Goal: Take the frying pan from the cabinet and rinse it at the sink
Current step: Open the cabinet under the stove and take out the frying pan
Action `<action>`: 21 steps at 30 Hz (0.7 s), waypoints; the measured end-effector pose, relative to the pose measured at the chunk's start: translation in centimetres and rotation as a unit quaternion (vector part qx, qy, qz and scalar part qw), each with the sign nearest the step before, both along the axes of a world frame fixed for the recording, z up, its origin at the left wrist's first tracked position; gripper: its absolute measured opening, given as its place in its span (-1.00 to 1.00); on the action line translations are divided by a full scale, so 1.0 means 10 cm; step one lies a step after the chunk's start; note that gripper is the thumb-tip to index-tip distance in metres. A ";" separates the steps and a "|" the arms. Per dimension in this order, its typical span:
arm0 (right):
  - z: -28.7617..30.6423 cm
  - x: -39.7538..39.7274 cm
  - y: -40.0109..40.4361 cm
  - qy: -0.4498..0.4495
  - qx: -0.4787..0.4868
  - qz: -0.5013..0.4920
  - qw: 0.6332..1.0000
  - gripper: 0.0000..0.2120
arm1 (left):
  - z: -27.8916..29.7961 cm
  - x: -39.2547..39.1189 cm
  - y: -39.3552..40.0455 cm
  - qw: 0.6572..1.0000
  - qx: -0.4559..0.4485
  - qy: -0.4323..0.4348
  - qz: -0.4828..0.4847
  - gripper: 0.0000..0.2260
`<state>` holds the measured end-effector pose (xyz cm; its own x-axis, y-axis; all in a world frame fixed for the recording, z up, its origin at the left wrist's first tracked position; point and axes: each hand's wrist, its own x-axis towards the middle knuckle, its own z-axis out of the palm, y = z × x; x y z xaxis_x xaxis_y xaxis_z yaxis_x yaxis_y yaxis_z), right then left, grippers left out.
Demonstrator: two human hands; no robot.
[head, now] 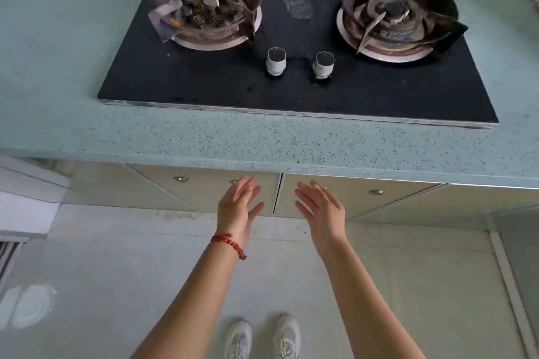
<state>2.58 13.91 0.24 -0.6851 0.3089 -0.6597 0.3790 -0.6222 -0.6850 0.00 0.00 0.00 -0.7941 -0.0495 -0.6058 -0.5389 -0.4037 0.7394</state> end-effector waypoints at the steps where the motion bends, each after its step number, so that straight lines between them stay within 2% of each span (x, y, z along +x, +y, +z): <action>1: -0.03 -0.05 0.00 0.005 -0.021 -0.009 1.000 -0.72 | -0.01 -0.06 0.02 1.000 0.017 -0.001 0.004 -0.78; 3: -0.08 -0.14 0.02 0.021 -0.050 -0.028 0.998 -0.76 | -0.06 -0.15 0.06 0.999 0.037 0.002 0.006 -0.74; 6: -0.08 -0.24 0.03 0.035 -0.096 -0.066 0.993 -0.87 | -0.07 -0.24 0.10 0.997 0.072 0.014 0.008 -0.83; 9: -0.11 -0.32 0.02 0.042 -0.139 -0.088 0.986 -0.80 | -0.08 -0.30 0.13 0.993 0.112 0.011 0.019 -0.73; 12: -0.15 -0.34 0.00 0.049 -0.170 -0.094 0.980 -0.75 | -0.12 -0.32 0.14 0.992 0.121 0.001 0.029 -0.75; 18: -0.15 -0.08 -0.07 0.028 -0.124 -0.087 0.988 -0.77 | -0.12 -0.11 0.10 0.994 0.088 -0.022 0.058 -0.83; 21: -0.12 0.18 -0.12 -0.018 -0.041 -0.082 0.996 -0.73 | -0.13 0.12 0.05 0.995 0.023 -0.044 0.084 -0.89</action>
<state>4.39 12.74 -0.99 -0.6058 0.3588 -0.7102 0.2901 -0.7315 -0.6170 1.21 0.50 -1.33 -0.7206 -0.1477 -0.6774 -0.5234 -0.5248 0.6712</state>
